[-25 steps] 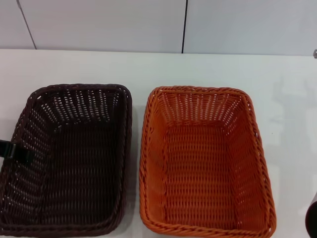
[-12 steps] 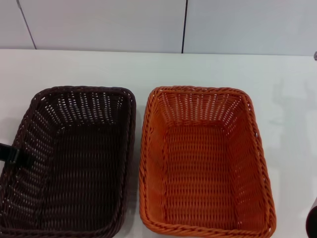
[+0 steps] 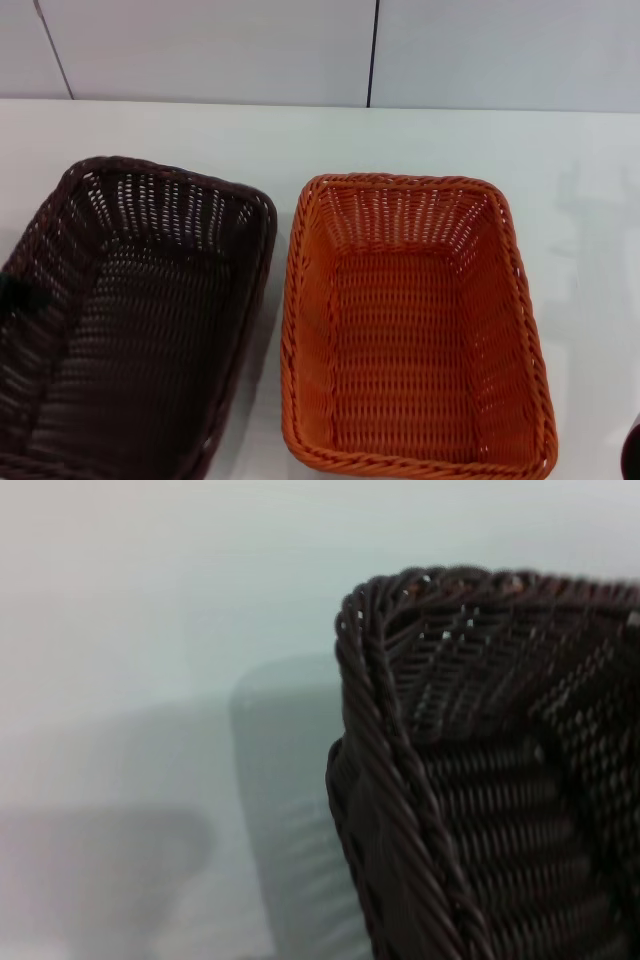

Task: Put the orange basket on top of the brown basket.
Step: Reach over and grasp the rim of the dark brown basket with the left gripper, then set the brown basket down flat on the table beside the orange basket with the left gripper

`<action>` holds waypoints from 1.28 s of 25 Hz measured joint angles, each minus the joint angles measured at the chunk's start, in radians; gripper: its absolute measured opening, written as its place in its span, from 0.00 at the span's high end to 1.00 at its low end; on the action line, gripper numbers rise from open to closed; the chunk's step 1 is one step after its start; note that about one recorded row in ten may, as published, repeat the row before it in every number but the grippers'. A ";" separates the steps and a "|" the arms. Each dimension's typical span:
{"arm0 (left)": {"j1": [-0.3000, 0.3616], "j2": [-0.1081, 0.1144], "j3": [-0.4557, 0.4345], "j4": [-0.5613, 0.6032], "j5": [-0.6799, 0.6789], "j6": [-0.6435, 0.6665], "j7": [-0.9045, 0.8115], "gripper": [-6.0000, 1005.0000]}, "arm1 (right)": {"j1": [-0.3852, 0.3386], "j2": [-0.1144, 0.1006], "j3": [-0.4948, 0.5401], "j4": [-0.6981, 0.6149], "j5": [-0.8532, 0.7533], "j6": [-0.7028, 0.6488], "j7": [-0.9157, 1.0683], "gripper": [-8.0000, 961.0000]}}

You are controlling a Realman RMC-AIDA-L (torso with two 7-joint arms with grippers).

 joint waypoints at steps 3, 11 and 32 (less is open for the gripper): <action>-0.026 0.053 -0.044 0.044 -0.065 -0.042 0.079 0.79 | -0.009 -0.001 0.002 0.007 -0.004 -0.001 -0.001 0.39; -0.106 0.200 -0.067 0.182 -0.158 -0.084 0.252 0.82 | -0.042 0.003 0.004 0.013 0.001 -0.043 -0.004 0.39; -0.454 0.232 0.109 0.480 -0.036 -0.123 0.834 0.83 | -0.239 0.005 -0.008 0.100 0.034 -0.167 -0.016 0.39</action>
